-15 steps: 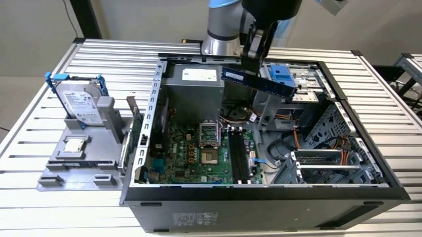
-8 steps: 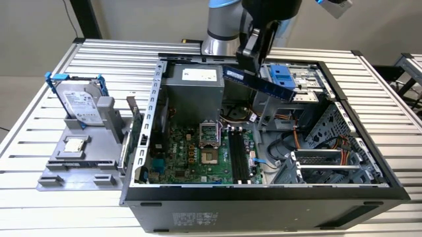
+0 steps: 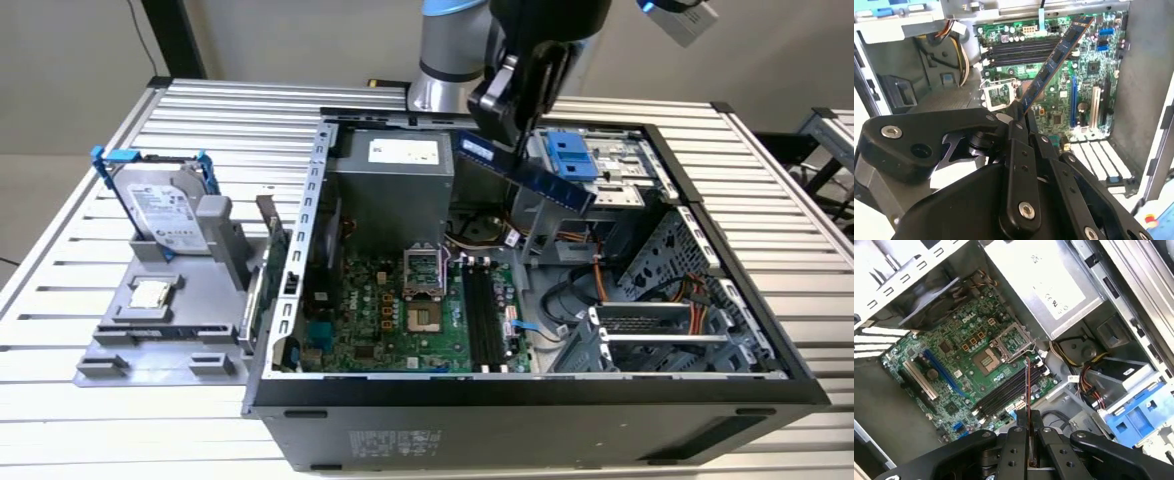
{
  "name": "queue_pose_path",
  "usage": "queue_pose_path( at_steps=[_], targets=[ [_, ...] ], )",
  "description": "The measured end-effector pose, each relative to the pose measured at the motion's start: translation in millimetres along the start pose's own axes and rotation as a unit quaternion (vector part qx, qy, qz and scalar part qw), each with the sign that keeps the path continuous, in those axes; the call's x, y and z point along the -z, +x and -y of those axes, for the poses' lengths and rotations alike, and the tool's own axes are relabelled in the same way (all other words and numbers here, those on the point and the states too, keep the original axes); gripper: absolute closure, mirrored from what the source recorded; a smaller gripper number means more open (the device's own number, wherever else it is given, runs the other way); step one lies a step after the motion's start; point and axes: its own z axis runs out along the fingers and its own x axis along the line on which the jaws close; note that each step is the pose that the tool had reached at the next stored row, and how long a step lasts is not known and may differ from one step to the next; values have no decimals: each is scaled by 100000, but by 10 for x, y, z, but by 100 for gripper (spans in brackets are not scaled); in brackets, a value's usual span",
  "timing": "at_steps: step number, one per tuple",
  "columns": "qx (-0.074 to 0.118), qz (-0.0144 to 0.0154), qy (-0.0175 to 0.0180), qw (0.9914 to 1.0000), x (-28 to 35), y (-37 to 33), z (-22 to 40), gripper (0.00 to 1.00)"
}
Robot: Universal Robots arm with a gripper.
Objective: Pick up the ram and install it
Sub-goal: 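Insert the ram into the slot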
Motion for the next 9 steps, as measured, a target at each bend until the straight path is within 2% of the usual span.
queue_pose_path(
  at_steps=[3, 5, 7, 9],
  targets=[
    [-2693, -5, 85, 99964, 0, 0, 0, 100],
    [-4522, -10, 143, 99898, 0, 0, 0, 100],
    [-6314, -18, 200, 99800, 0, 0, 0, 100],
    [-8183, -24, 260, 99664, 0, 0, 0, 100]
  ],
)
